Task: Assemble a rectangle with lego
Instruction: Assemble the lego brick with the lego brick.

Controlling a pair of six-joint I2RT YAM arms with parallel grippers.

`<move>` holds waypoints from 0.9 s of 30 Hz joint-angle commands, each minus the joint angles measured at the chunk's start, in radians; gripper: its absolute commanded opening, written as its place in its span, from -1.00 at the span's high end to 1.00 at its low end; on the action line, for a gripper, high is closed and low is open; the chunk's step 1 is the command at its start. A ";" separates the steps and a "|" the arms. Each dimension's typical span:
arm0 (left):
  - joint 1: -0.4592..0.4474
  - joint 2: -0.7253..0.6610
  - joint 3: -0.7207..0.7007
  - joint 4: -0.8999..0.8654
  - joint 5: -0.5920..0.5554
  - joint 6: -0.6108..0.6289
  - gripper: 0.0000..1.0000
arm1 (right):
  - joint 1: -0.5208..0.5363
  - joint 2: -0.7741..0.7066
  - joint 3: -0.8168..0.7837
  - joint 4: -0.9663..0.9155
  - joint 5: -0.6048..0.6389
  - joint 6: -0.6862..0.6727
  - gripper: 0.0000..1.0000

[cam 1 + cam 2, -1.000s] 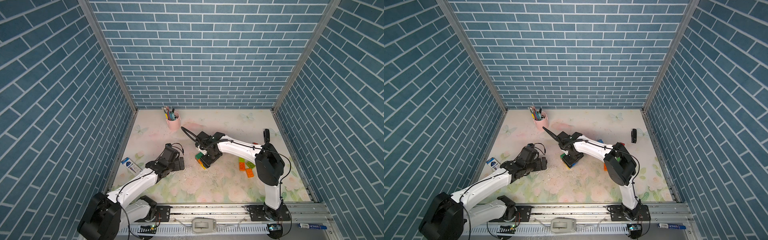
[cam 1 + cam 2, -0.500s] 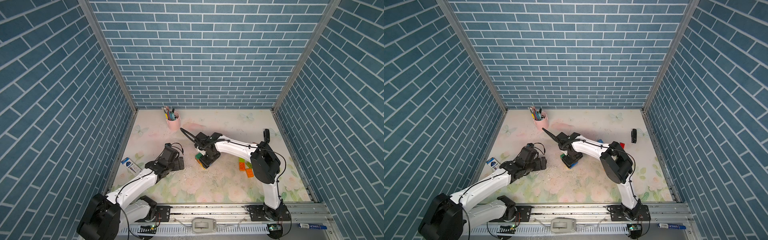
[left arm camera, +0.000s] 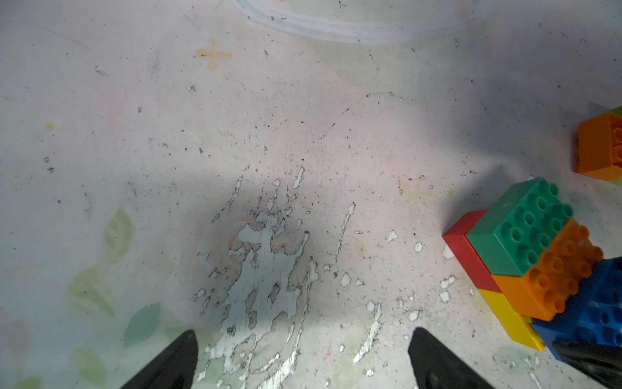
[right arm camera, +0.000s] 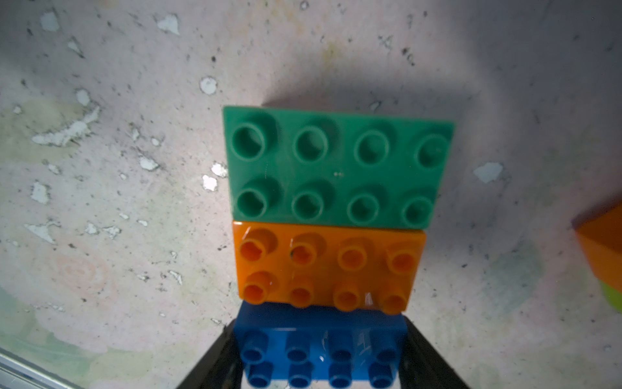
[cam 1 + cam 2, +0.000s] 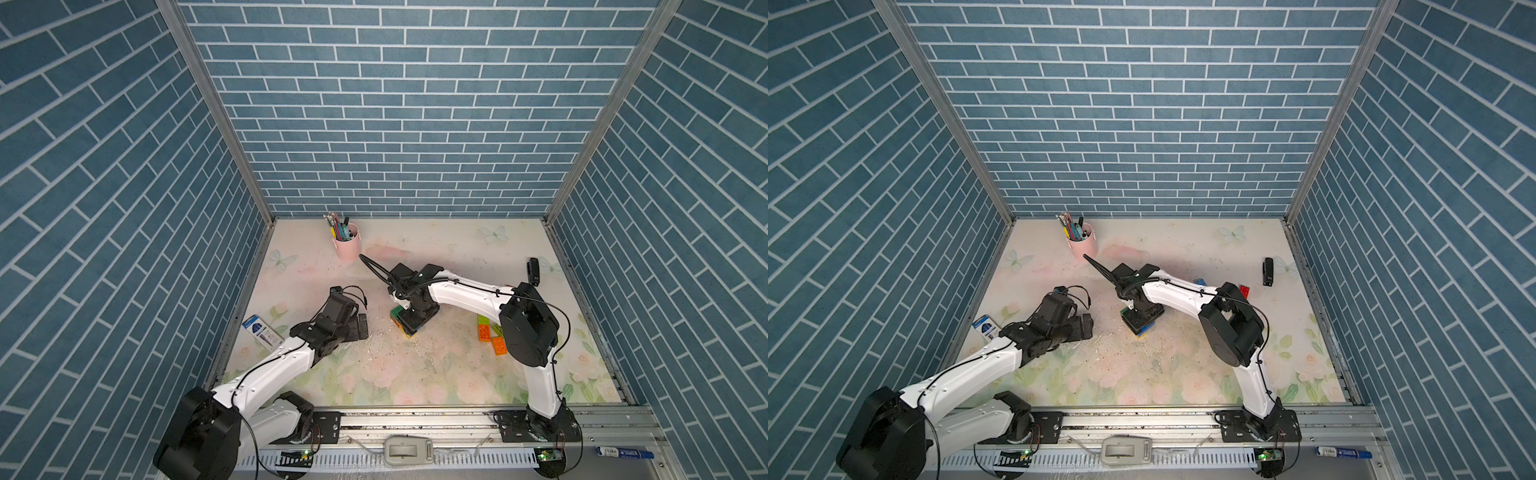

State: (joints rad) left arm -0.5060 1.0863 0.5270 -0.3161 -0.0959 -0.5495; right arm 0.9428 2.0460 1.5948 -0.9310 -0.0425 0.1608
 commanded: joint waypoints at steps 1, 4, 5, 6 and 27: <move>0.004 -0.010 -0.004 0.001 -0.006 0.010 -0.98 | 0.004 0.028 0.037 -0.027 0.013 0.028 0.57; 0.004 -0.012 -0.005 -0.002 -0.007 0.014 -0.98 | 0.004 0.031 0.039 -0.029 0.016 0.032 0.59; 0.004 -0.013 -0.005 -0.002 -0.008 0.013 -0.98 | 0.003 0.032 0.039 -0.031 0.019 0.031 0.60; 0.004 -0.014 -0.007 -0.001 -0.007 0.013 -0.98 | 0.003 0.032 0.039 -0.031 0.021 0.032 0.61; 0.005 -0.024 -0.009 -0.007 -0.011 0.018 -0.98 | 0.002 0.061 0.048 -0.054 0.036 0.022 0.79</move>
State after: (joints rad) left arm -0.5037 1.0779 0.5266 -0.3164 -0.0959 -0.5419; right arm 0.9428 2.0708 1.6268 -0.9436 -0.0261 0.1787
